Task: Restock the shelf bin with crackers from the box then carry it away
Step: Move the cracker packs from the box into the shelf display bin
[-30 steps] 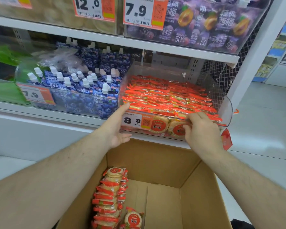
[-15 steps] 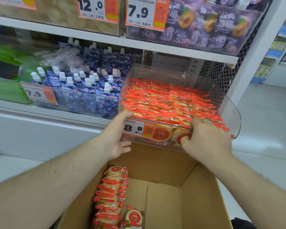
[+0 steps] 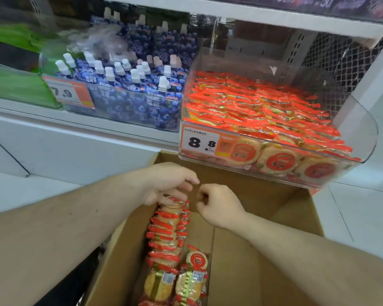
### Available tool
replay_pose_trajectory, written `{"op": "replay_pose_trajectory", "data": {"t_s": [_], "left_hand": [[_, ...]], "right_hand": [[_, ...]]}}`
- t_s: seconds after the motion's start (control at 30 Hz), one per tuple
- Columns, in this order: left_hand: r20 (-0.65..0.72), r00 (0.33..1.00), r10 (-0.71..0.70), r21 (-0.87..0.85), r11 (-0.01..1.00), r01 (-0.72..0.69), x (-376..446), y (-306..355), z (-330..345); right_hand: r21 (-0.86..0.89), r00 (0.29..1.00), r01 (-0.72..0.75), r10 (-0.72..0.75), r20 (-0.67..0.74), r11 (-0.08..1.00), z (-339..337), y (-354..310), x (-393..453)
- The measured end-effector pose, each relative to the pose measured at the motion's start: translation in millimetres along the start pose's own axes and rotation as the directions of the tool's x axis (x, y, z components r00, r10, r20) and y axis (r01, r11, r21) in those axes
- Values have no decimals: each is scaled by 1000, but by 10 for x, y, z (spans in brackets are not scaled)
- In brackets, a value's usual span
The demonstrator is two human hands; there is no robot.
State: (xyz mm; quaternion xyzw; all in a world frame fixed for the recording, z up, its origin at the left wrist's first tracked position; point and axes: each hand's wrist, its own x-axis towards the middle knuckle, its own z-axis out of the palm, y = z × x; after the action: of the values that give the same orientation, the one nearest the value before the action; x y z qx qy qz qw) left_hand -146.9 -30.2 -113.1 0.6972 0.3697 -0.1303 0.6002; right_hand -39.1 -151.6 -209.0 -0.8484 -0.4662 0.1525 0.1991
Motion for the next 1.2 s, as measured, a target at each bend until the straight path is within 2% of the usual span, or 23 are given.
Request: {"op": "replay_pose_trajectory", "data": {"t_s": [0.07, 0.13, 0.2, 0.27, 0.33, 0.4, 0.5, 0.57, 0.6, 0.67, 0.73, 0.77, 0.87, 0.97, 1.1, 1.17, 1.2], "left_hand": [[-8, 1000, -1, 58, 998, 1, 51, -27, -84], [-30, 1000, 3, 110, 994, 1, 114, -33, -151], [-59, 998, 8, 147, 989, 1, 176, -38, -209], [-75, 997, 4, 167, 986, 9, 232, -53, -255], [-74, 997, -6, 181, 983, 19, 276, -71, -275], [-72, 997, -15, 203, 979, 29, 310, -81, -276], [-67, 997, -25, 221, 974, 39, 357, -101, -285], [-64, 997, -32, 225, 973, 45, 370, -106, -306], [-64, 998, -30, 224, 974, 44, 372, -108, -319], [-65, 998, -17, 226, 974, 32, 371, -113, -332], [-85, 996, 6, 238, 971, 15, 378, -141, -332], [-108, 994, 8, 247, 969, 19, 389, -162, -330], [-191, 982, 7, 243, 969, 40, 420, -237, -311], [-267, 963, 38, 228, 973, 25, 428, -289, -289], [-378, 923, 75, 191, 982, -2, 445, -291, -330], [-397, 913, 95, 197, 980, -16, 435, -263, -384], [-396, 911, 116, 234, 972, -22, 427, -254, -409]], "right_hand": [[93, 970, -179, 160, 185, 979, 386, 67, 196], [188, 909, -328, 255, 329, 926, 740, 84, 338], [264, 868, -457, 362, 339, 850, 1052, 103, 462], [358, 813, -582, 516, 271, 730, 1300, 138, 588], [443, 747, -658, 601, 283, 610, 1494, 161, 709], [488, 716, -682, 633, 295, 544, 1590, 188, 803], [519, 697, -676, 683, 219, 523, 1564, 226, 887], [581, 654, -672, 737, 174, 459, 1515, 268, 911], [648, 617, -658, 768, 171, 385, 1489, 290, 906], [807, 569, -573, 779, 263, 146, 1399, 307, 844], [878, 604, -472, 697, 385, -76, 1258, 297, 747], [886, 629, -440, 654, 421, -146, 1167, 283, 703], [888, 746, -374, 483, 459, -267, 902, 166, 599], [871, 839, -357, 293, 458, -338, 765, -28, 547], [839, 910, -337, 81, 407, -427, 698, -163, 553], [843, 897, -347, 118, 427, -411, 774, -58, 609], [858, 859, -377, 214, 465, -350, 847, 26, 637]]}}
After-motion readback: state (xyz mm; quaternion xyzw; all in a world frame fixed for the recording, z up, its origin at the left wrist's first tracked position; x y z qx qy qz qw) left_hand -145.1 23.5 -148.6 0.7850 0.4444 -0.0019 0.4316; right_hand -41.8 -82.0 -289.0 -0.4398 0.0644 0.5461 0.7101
